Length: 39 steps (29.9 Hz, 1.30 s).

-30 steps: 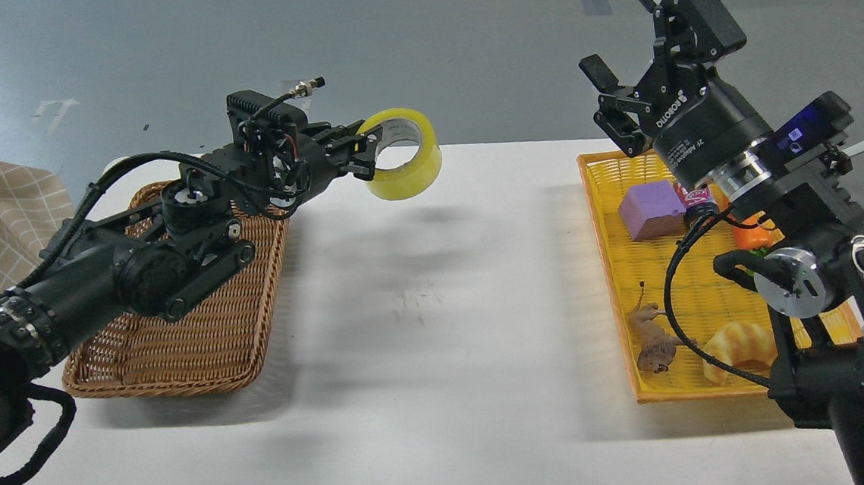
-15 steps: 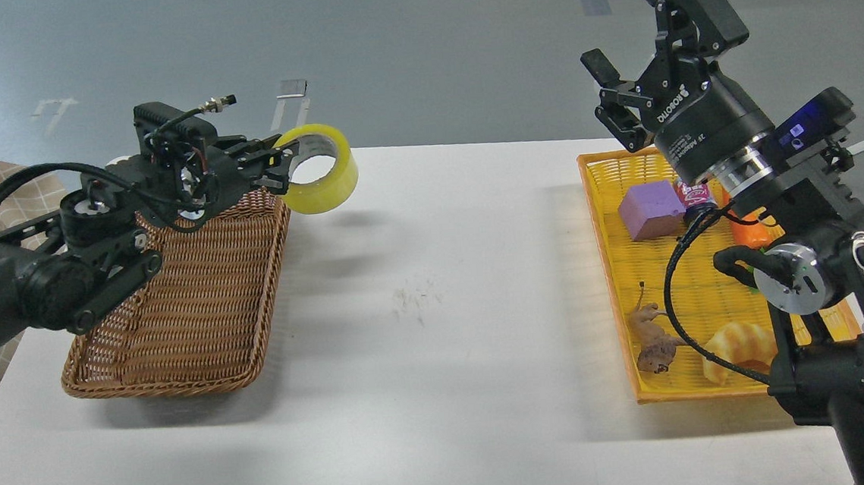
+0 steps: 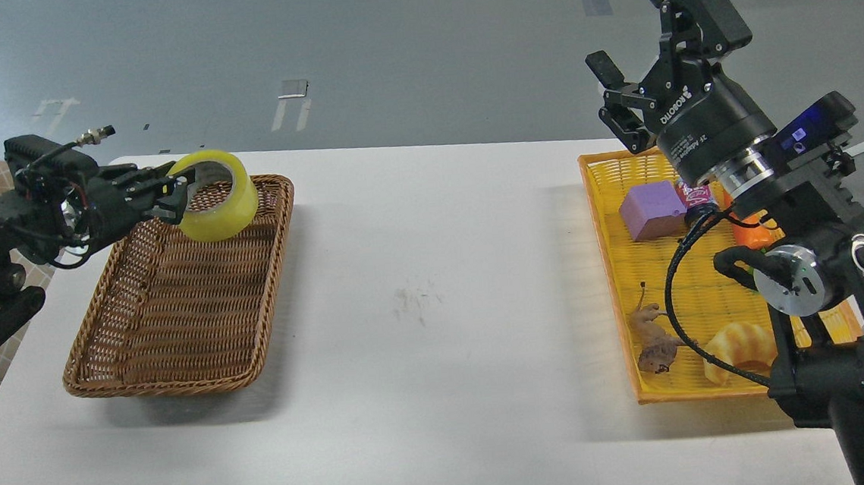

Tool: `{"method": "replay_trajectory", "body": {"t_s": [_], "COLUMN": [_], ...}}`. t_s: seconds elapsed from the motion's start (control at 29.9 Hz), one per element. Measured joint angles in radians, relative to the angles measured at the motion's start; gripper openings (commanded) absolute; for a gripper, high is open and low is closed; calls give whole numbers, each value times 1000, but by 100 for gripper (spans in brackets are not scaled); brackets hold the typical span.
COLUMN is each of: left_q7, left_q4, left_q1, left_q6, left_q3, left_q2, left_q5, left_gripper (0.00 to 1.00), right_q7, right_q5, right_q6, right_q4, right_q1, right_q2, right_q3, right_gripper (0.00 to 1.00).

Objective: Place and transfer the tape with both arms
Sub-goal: 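Lift the tape and lower it into the wicker basket, then open the left gripper and raise it away from the basket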

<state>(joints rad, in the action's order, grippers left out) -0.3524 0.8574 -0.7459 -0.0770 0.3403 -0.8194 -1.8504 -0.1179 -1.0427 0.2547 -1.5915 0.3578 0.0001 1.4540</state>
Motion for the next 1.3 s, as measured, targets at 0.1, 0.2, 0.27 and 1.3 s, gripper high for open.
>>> {"method": "replay_trajectory", "body": {"t_s": [0.1, 0.2, 0.27, 1.3], "left_q7": [-2, -3, -3, -50], "left_q4": [-2, -10, -13, -38], "left_q1": [42, 64, 75, 95], "left_q6": [-23, -36, -39, -46], "left_q3": [0, 0, 0, 3], "left_q2": [-2, -3, -2, -2], "left_q5": [0, 0, 0, 183], "left_gripper": [0, 0, 0, 98], "right_q7": [0, 0, 0, 0], "right_q5": [0, 0, 0, 0], "right_q6": [0, 0, 0, 0], "right_q4": [4, 7, 7, 7], "right_q1": [0, -1, -2, -9], "right_q2": [0, 0, 0, 0], "right_q3": [0, 0, 0, 3], "right_gripper": [100, 100, 100, 100]}}
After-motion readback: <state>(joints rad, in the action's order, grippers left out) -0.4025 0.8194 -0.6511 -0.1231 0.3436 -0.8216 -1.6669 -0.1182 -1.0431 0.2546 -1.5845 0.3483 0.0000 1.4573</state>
